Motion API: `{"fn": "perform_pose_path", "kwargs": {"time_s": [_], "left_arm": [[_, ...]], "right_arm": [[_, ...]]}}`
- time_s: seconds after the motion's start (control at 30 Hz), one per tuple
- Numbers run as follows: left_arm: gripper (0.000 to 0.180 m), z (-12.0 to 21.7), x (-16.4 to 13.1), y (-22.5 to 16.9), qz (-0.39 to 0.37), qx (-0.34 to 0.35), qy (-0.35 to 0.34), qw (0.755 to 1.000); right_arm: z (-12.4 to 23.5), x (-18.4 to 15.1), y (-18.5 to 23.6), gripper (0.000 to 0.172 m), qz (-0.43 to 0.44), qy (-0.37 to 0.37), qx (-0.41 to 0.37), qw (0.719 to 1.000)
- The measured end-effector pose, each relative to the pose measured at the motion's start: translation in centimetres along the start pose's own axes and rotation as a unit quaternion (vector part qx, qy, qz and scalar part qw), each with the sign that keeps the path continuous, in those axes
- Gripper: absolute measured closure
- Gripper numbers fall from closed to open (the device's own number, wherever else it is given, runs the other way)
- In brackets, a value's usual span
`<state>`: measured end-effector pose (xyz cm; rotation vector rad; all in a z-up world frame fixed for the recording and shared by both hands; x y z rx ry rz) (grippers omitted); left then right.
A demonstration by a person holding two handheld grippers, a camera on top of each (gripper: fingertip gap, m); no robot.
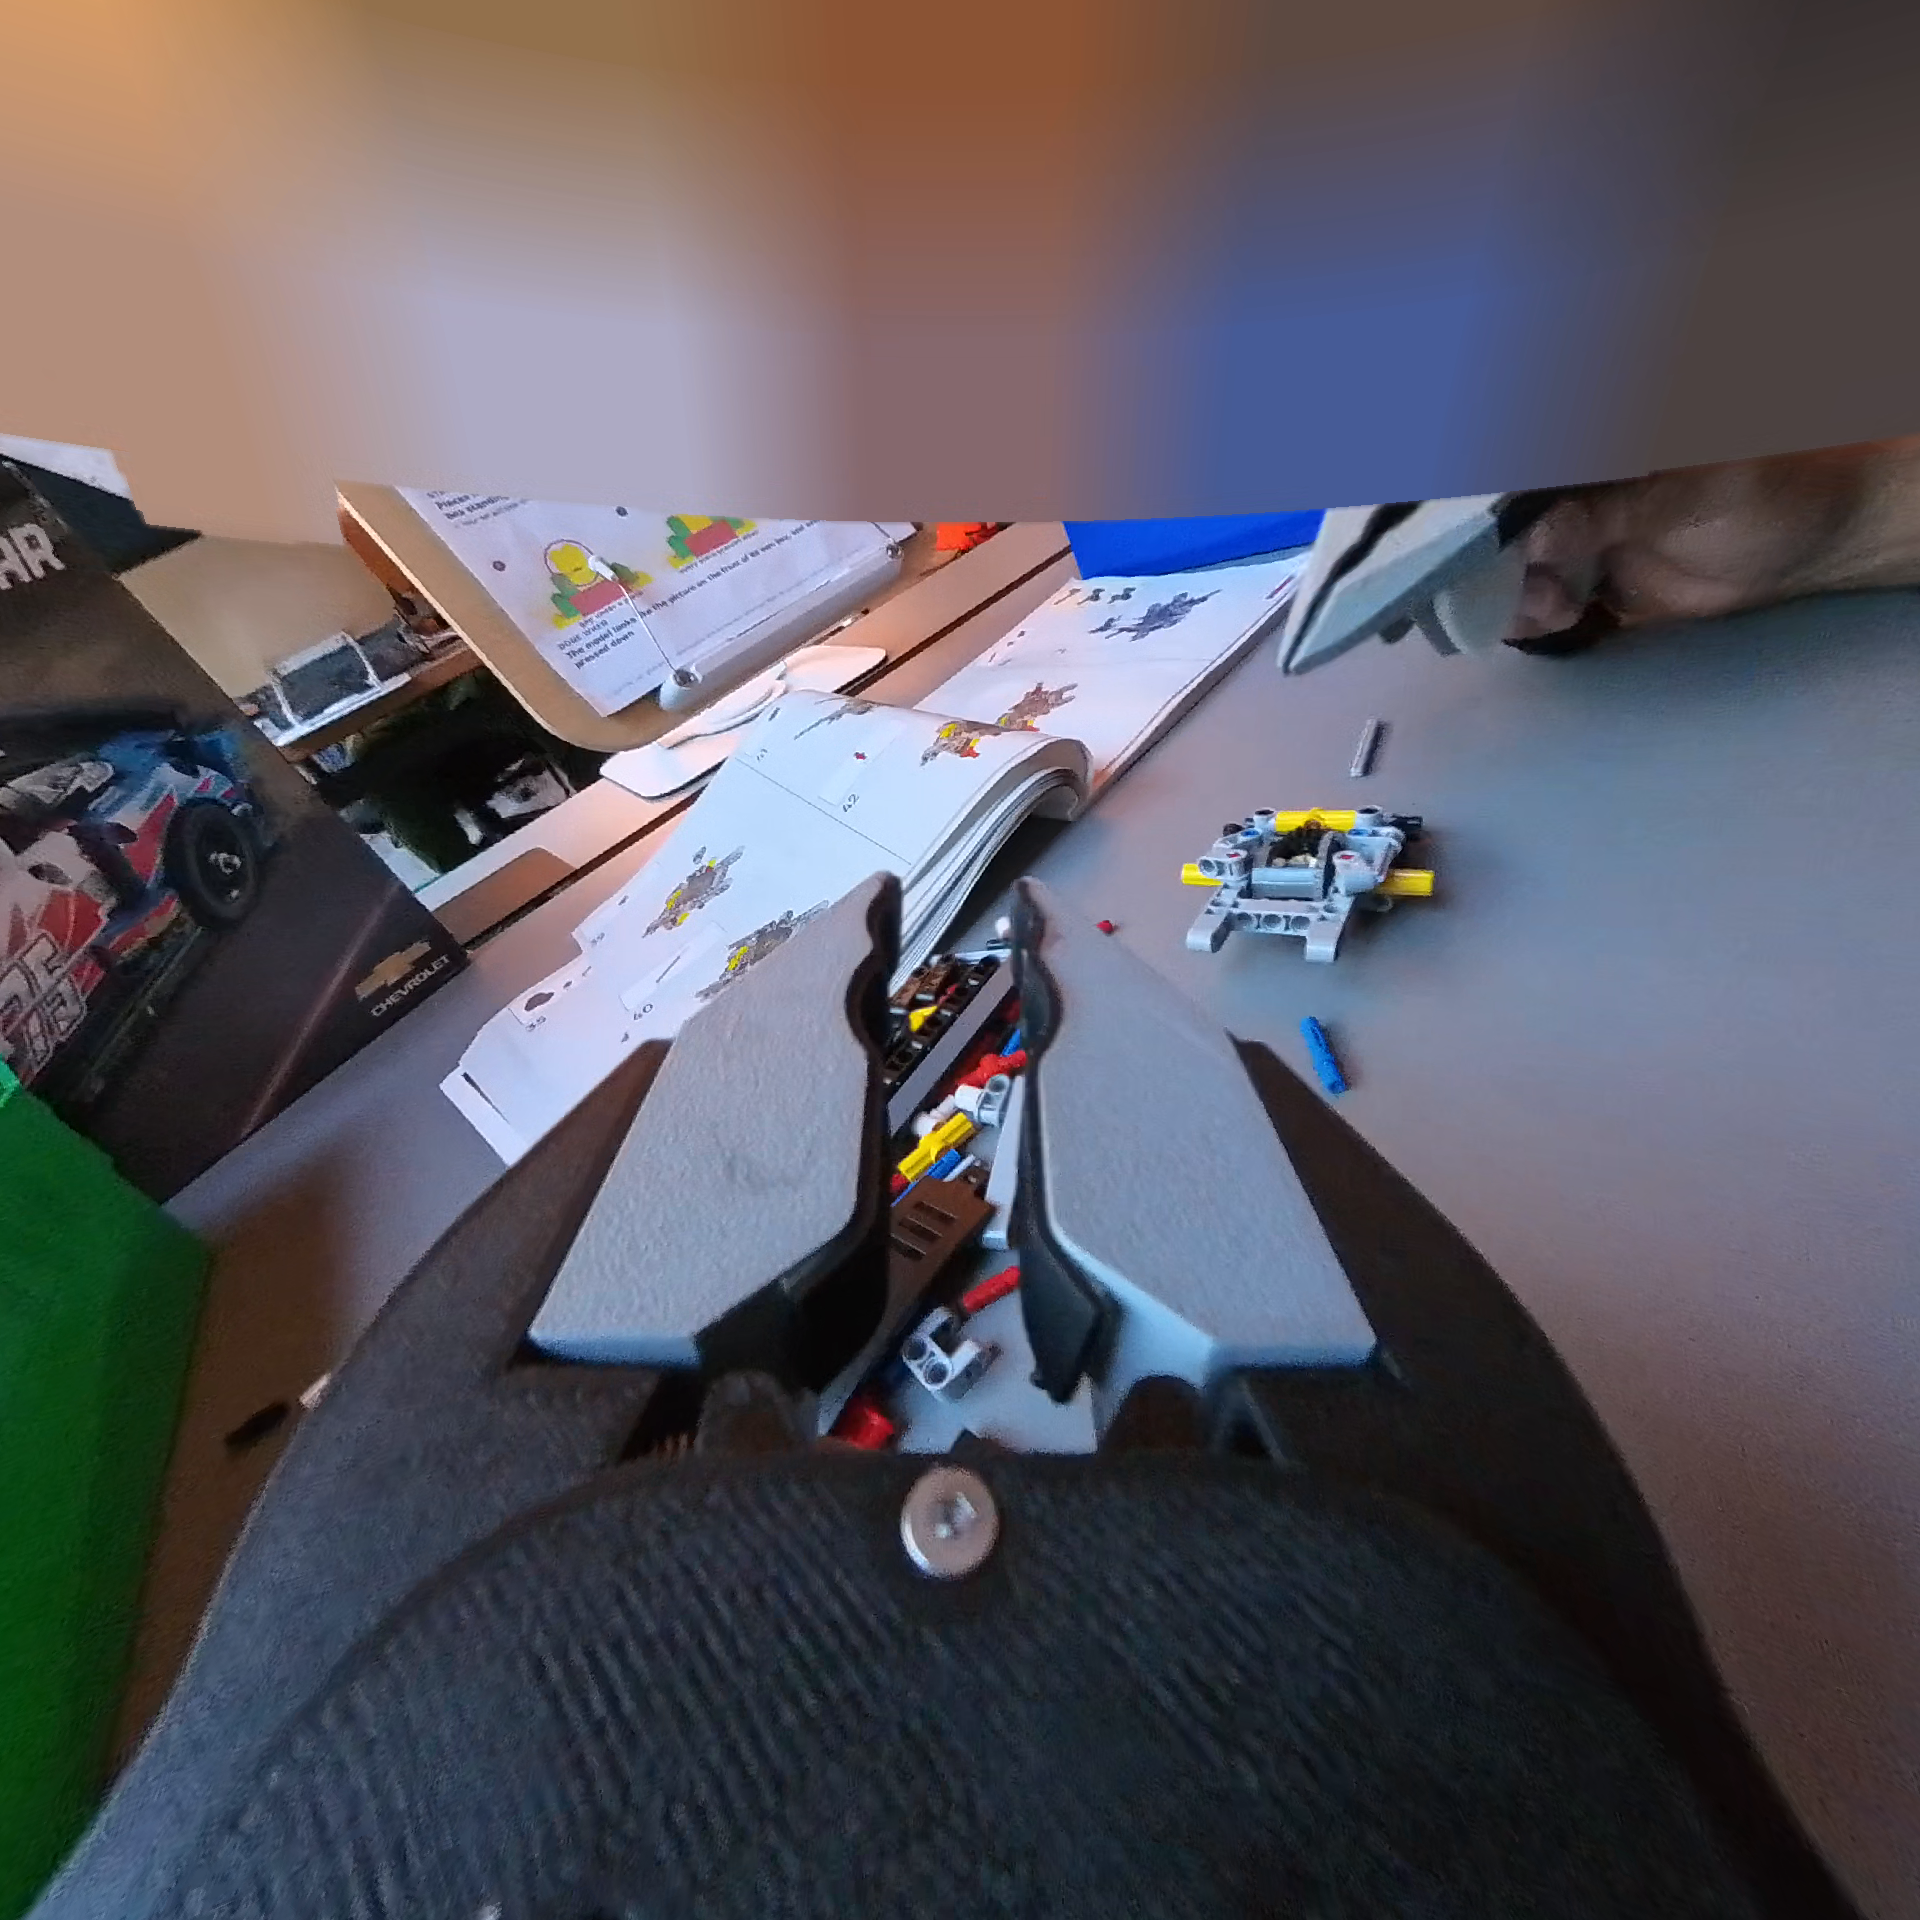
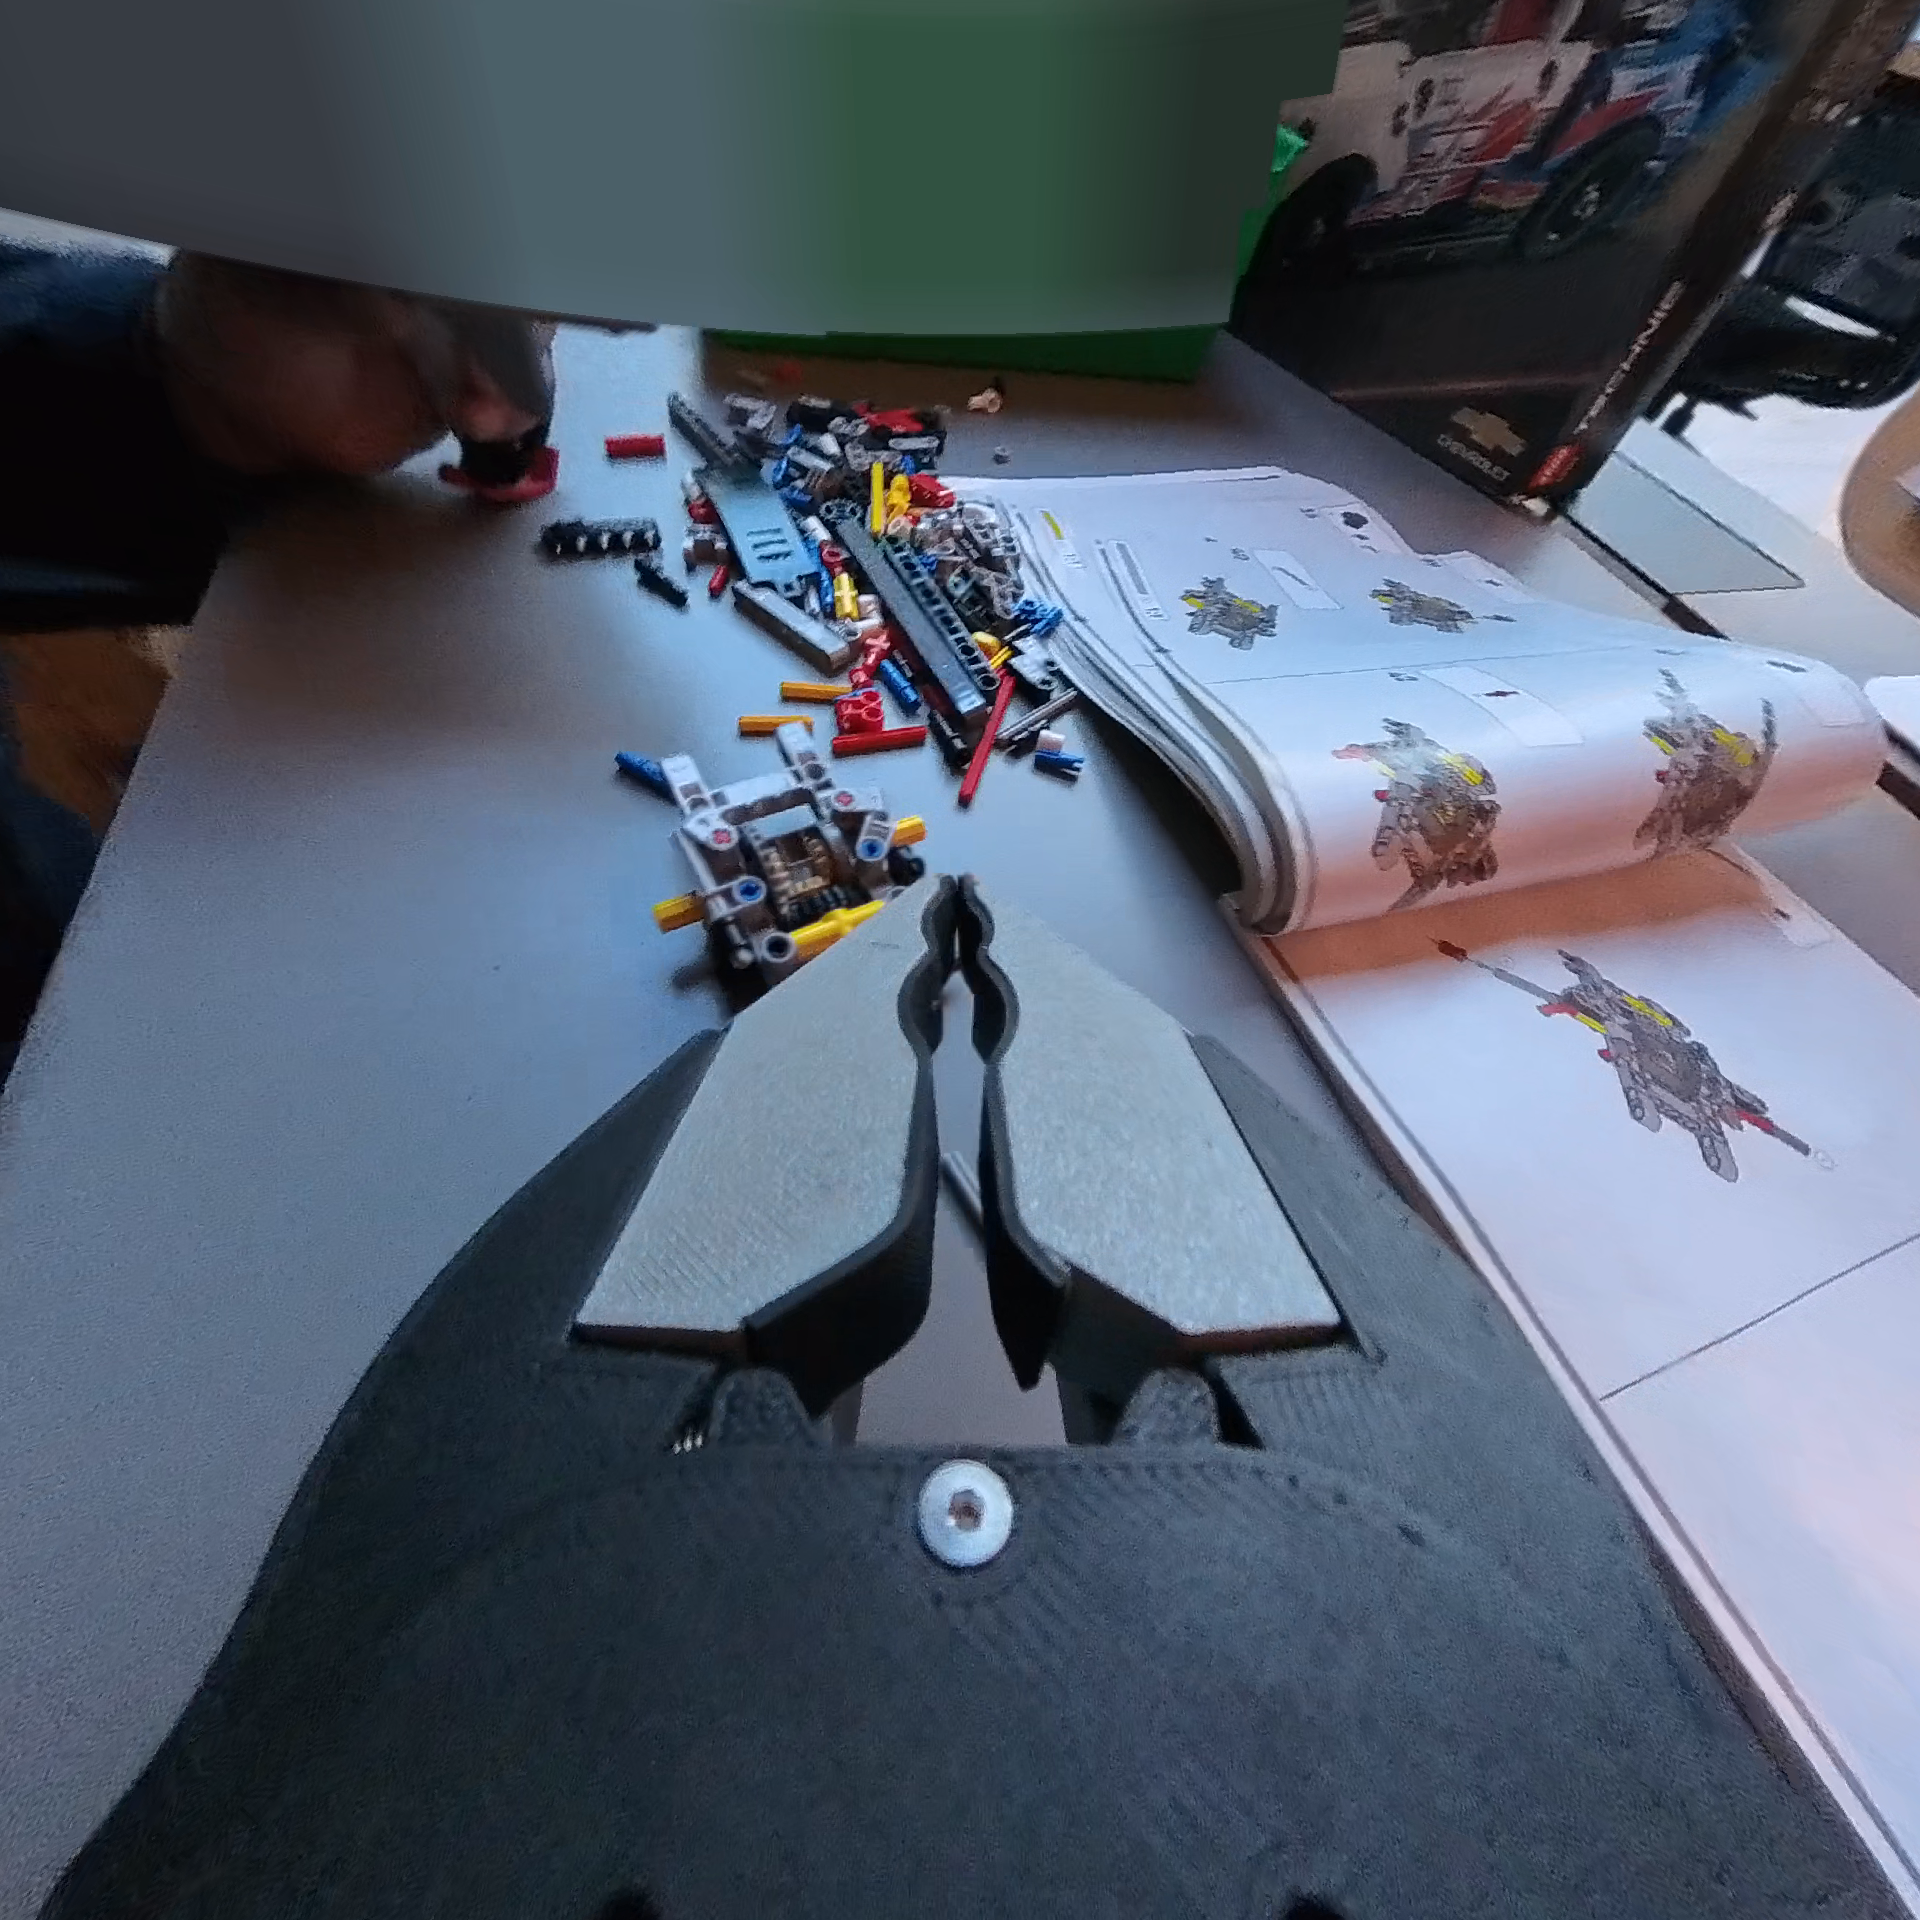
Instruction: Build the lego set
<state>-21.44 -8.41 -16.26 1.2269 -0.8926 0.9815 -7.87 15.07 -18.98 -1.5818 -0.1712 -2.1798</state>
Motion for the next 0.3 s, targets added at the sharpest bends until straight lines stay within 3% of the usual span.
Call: {"fn": "perform_pose_path", "kwargs": {"time_s": [0.3], "left_arm": [[0.165,0.2,-0.1,0.6,0.010,0.010,-0.010,1.000]], "right_arm": [[0.5,0.3,-3.3,0.172,-0.073,-0.052,-0.019,0.996]]}}
Point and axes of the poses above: each gripper's, where its closed fingertips meet, z back along the fingers, x out of its top, y = z × x across the jaws, the point moved 7 cm from there along z, back along the fingers, and after that the axes turned 7 degrees about -x, right-handed, at the moved point
